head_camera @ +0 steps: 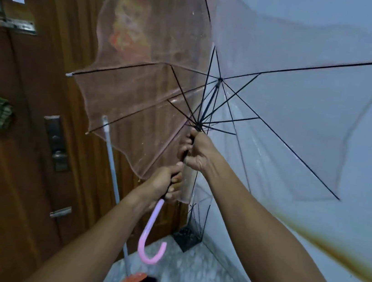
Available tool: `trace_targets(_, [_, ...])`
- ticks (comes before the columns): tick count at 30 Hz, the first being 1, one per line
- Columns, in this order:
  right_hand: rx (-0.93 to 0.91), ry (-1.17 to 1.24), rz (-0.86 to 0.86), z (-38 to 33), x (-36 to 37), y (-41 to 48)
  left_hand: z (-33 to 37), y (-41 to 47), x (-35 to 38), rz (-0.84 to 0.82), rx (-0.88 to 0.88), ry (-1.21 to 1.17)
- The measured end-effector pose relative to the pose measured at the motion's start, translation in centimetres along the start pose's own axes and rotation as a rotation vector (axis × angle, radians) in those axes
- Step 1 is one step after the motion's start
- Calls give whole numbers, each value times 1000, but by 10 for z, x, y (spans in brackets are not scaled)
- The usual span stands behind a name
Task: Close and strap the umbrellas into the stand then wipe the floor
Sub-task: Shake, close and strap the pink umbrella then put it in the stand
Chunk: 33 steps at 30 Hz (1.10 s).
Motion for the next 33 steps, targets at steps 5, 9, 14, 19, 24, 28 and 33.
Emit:
trace_targets(5, [-104,-3,37,-39,-23,68,27,63,16,102,22,-9])
trace_targets(9, [-174,-118,95,-67,-35,107,11,70,11,51,39,126])
trace_targets(14, [-176,-173,144,-68,-23,134,15,70,-4,206,164,132])
trace_targets(19, [-175,-319,189,-47,-11,128,35,65,-15,292,94,49])
trace_targets(24, [-73,-350,84,5,9,111,50,92,-40,413,79,-31])
trace_targets(28, [-47,-340,52,25,20,96,62,96,-49,452,106,-115])
trace_targets(33, [-42,-354,45,33,21,85,56,87,-59,446,93,-11])
Point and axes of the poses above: each hand's wrist, its own y-axis towards the middle knuckle, its own x-axis out of the palm, z = x × y, the point moved 6 cm from there along y, towards the middle knuckle, and after that the axes turned 8 degrees about -x, right-handed, at the moved point
